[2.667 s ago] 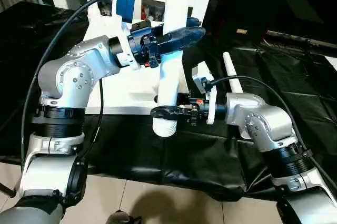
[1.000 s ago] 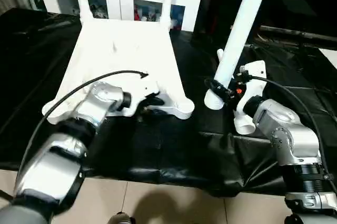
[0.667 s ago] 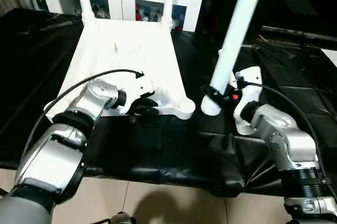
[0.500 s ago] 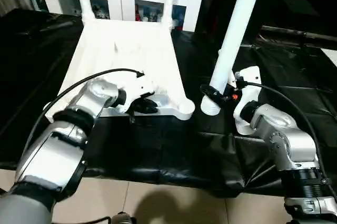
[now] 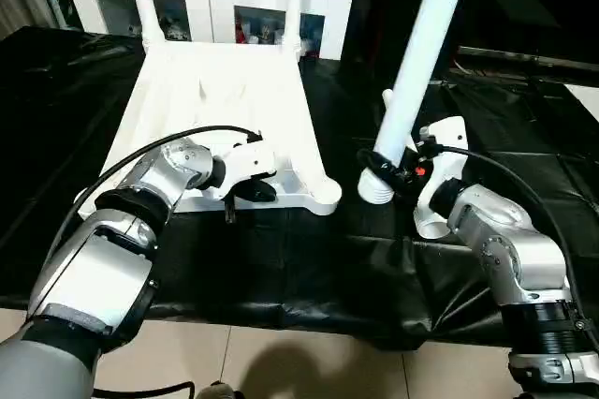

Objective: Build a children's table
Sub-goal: Pick table leg, then insert table leg to table base

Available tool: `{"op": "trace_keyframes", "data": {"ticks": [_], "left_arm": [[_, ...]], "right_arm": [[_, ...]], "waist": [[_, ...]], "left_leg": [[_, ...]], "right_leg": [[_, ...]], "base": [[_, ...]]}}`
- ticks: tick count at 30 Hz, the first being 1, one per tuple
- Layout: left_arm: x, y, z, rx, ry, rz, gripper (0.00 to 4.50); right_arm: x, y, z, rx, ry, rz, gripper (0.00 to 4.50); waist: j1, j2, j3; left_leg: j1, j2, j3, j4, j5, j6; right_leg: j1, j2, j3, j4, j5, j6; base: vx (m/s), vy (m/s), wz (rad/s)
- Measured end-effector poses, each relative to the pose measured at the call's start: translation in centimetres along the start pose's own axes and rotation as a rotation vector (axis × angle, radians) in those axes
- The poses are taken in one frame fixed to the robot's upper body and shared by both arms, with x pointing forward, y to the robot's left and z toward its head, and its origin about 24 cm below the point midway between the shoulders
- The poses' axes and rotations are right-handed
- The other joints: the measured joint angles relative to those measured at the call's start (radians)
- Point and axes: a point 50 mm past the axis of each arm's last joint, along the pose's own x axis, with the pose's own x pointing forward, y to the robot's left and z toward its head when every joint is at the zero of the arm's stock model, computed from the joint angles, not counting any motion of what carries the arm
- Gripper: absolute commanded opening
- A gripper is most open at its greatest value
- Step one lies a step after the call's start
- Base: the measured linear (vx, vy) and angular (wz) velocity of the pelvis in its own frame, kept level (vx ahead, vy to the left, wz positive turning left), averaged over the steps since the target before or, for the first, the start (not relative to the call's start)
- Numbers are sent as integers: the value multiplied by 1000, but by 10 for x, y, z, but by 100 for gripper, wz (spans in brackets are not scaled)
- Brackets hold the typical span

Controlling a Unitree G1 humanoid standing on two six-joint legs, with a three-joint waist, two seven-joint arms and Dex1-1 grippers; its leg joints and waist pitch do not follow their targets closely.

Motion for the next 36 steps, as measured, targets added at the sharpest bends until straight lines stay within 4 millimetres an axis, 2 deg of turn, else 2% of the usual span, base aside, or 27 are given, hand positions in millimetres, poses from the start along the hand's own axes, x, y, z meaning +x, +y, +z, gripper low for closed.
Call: {"op": "trace_keyframes", "data": {"ticks": [4, 9, 13, 17, 20, 22, 23, 27, 35, 36], "left_arm": [[-5, -7, -9, -112, -73, -38, 0], [-15, -29, -15, -97, -114, -129, 0], [-17, -42, -12, -92, -118, -156, 0], [-16, -45, -9, -44, -118, -113, 0], [-13, -45, -7, -43, -125, -90, 51], [-13, -46, -9, -46, -109, -72, 54], [-14, -47, -11, -48, -96, -65, 75], [-19, -48, -20, -66, -46, -53, 82], [-23, -49, -26, -92, -21, -49, 85], [-23, -50, -26, -97, -20, -49, 56]], "right_arm": [[0, 3, 4, -7, -18, 21, 188], [6, 7, 3, -1, -13, 68, 188], [9, 10, 2, -2, -7, 98, 188], [10, 11, 4, -9, -10, 106, 188], [11, 12, 5, -10, -13, 108, 188], [11, 12, 5, -12, -15, 107, 188], [11, 12, 6, -12, -16, 108, 188], [11, 12, 6, -14, -19, 109, 188], [11, 13, 6, -13, -21, 112, 188], [11, 13, 6, -13, -21, 113, 188]], "waist": [[0, -3, -1], [2, -7, -2], [6, -8, -1], [6, -11, -1], [5, -11, -1], [4, -12, -1], [4, -13, 0], [2, -13, 0], [4, -13, 0], [5, -13, 0]], "left_leg": [[-1, 0, 1, -1, -2, 3], [-4, 1, 7, -2, -3, 5], [-4, 1, 8, -2, -3, 5], [-3, 1, 9, -1, -3, 4], [-4, 1, 9, -1, -3, 4], [-4, 1, 9, -1, -3, 4], [-4, 2, 9, -1, -3, 4], [-5, 2, 9, -3, -3, 4], [-5, 2, 10, -3, -3, 4], [-5, 2, 10, -3, -3, 4]], "right_leg": [[-1, 0, 0, 0, -2, -2], [-6, -1, 0, 0, -3, -3], [-7, -2, 1, 0, -3, -3], [-6, -2, 1, 0, -3, -3], [-7, -2, 1, 0, -3, -2], [-7, -2, 1, 0, -2, -2], [-8, -2, 1, 1, -2, -2], [-9, -2, 1, 0, -2, -2], [-9, -2, 1, 0, -2, -2], [-9, -2, 1, 0, -2, -2]], "base": [[0, 0, 0], [0, 0, 0], [0, 0, 0], [0, 0, 0], [0, 0, 0], [0, 0, 0], [0, 0, 0], [0, 0, 0], [0, 0, 0], [0, 0, 0]]}}
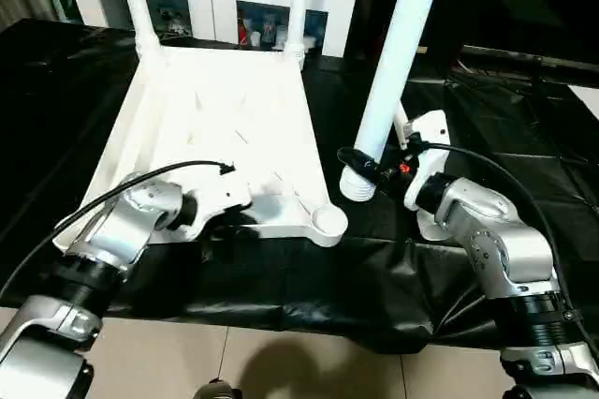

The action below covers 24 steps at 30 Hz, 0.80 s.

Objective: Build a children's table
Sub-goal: Insert table leg to table base

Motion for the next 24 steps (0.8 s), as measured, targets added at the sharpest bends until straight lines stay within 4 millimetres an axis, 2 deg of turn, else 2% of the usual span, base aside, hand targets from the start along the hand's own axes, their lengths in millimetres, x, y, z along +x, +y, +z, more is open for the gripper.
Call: {"op": "trace_keyframes", "data": {"ticks": [7, 9, 13, 18, 21, 24], "left_arm": [[4, -2, 3, -5, -18, -21, 6], [7, -3, 5, -6, -27, -23, 2], [9, -3, 6, -12, -35, -23, 0], [10, -3, 7, -15, -40, -24, 0], [13, -5, 8, -24, -65, -20, 0], [14, -5, 9, -24, -79, -8, 0]], "right_arm": [[0, 5, -3, 49, 17, 89, 188], [0, 9, -7, 60, 51, 134, 188], [-2, 14, -18, 115, 95, 200, 188], [-1, 9, -26, 110, 126, 173, 188], [7, 4, -29, 107, 109, 120, 187], [12, 0, -30, 113, 96, 89, 187]], "waist": [[-6, 0, 0], [-10, 0, 0], [-5, 2, 1], [-3, 2, 1], [-7, 2, 1], [-3, 2, 1]], "left_leg": [[0, 0, 1, 0, 0, 0], [0, 0, 1, -1, 0, 0], [0, 0, 1, -2, 0, 0], [0, 0, 1, -1, 0, 0], [0, 0, 2, -1, 0, 0], [0, 0, 2, -1, 0, 0]], "right_leg": [[0, 0, 0, -1, 0, 0], [-1, 0, 0, -1, 0, 0], [-1, 0, 0, -1, 0, 0], [-1, 0, 1, -1, 0, 0], [-1, 0, 1, 0, 0, 0], [-1, 0, 1, -1, 0, 0]], "base": [[0, 0, 0], [0, 0, 0], [0, 0, 0], [0, 0, 0], [0, 0, 0], [0, 0, 0]]}}
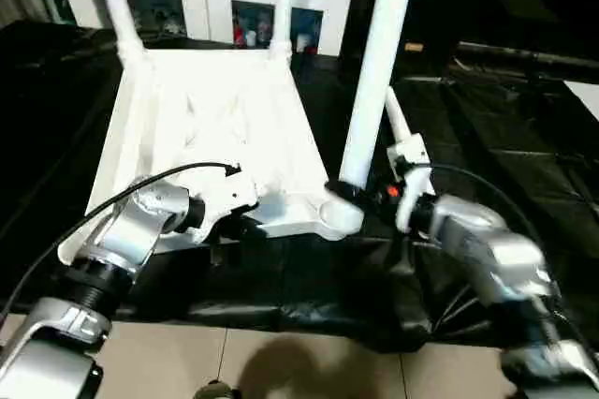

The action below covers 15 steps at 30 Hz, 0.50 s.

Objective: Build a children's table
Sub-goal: Insert table leg to table base

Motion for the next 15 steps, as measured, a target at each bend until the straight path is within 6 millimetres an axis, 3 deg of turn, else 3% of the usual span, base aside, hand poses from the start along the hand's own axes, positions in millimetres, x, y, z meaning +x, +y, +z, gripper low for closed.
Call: {"op": "trace_keyframes", "data": {"ticks": [15], "left_arm": [[-4, -2, -3, -3, -6, 11, 0]], "right_arm": [[11, -3, -6, -6, 23, 54, 187]], "waist": [[-10, -10, -1]], "left_leg": [[0, 0, 1, 0, 0, 0]], "right_leg": [[0, 0, 0, 0, 0, 0]], "base": [[0, 0, 0]]}}
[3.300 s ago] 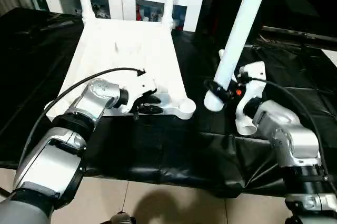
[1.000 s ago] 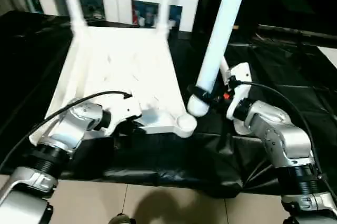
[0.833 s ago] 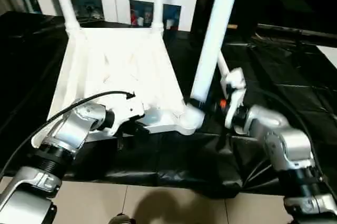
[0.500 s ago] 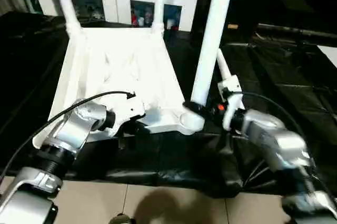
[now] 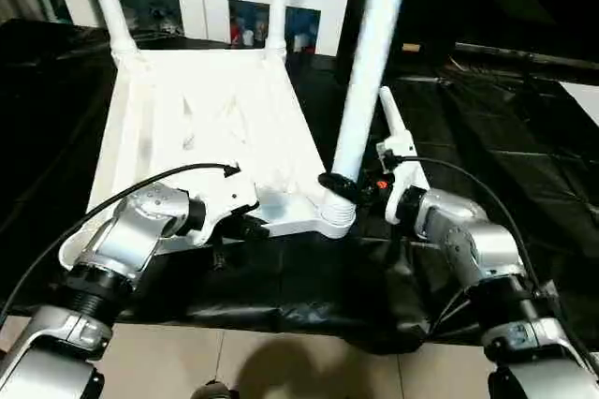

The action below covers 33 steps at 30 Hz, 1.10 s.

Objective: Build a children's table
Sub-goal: Insert table leg to table base

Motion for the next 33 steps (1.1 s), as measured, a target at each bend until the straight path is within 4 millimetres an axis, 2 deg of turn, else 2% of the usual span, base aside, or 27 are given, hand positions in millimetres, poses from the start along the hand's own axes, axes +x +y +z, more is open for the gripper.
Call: {"op": "trace_keyframes", "data": {"ticks": [7, 12, 25, 30, 33], "left_arm": [[0, 1, 0, -11, -4, 13, 0], [1, 0, 0, -27, -17, 17, 0], [0, -2, -2, -31, -22, 14, 0], [-3, -4, -4, -32, -15, 5, 0], [-7, -5, -7, -27, -1, -10, 0]], "right_arm": [[1, -2, -5, 28, -39, -12, 187], [-5, -2, -15, 66, -126, -44, 187], [-10, 13, -28, -29, -190, -60, 187], [-10, 15, -29, -61, -169, -33, 187], [-8, 17, -27, -93, -114, 29, 187]], "waist": [[-3, 0, 0], [-2, 0, 0], [-2, 1, -2], [-7, -4, -5], [-14, -14, -12]], "left_leg": [[0, 0, 0, 0, 0, 0], [1, 0, 0, 0, 0, 0], [2, 0, 0, -1, 0, 0], [2, 0, 0, -2, 0, 0], [2, 0, 0, -3, 0, 0]], "right_leg": [[0, 0, 0, 0, 0, 0], [0, 0, 0, 0, 0, 0], [1, 0, 0, -1, 0, 0], [1, 0, 0, -2, -1, 1], [1, 0, 0, -2, -1, 0]], "base": [[0, 0, 0], [0, 0, 0], [0, 0, 0], [0, 0, 0], [0, 0, 0]]}}
